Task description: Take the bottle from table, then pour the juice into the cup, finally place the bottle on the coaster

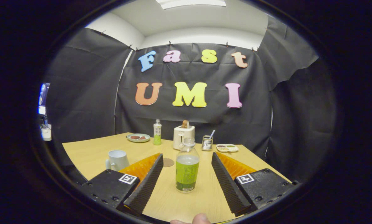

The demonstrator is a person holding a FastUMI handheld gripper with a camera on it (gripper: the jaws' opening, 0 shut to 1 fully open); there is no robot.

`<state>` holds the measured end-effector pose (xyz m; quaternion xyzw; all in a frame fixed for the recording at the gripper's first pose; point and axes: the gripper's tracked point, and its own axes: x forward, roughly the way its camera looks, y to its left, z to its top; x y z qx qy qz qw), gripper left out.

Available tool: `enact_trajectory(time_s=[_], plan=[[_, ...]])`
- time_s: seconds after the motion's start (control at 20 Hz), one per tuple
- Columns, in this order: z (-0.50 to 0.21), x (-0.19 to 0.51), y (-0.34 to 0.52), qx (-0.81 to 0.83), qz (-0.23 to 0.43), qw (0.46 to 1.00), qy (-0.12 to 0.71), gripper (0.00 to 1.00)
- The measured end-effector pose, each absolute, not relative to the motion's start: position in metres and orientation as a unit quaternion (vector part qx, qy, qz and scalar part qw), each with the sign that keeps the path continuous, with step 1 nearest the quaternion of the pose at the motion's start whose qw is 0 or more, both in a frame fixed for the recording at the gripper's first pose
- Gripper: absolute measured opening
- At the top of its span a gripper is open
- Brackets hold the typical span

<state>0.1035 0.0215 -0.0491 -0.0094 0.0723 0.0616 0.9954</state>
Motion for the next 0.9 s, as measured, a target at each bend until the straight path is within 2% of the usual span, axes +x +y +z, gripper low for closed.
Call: enact_trajectory(time_s=[0.55,0.9], plan=[[-0.128,0.166,0.029,0.030,0.017,0.987,0.156,1.00],[-0.143,0.192,0.032,0.030,-0.008,0.984,0.177,1.00]])
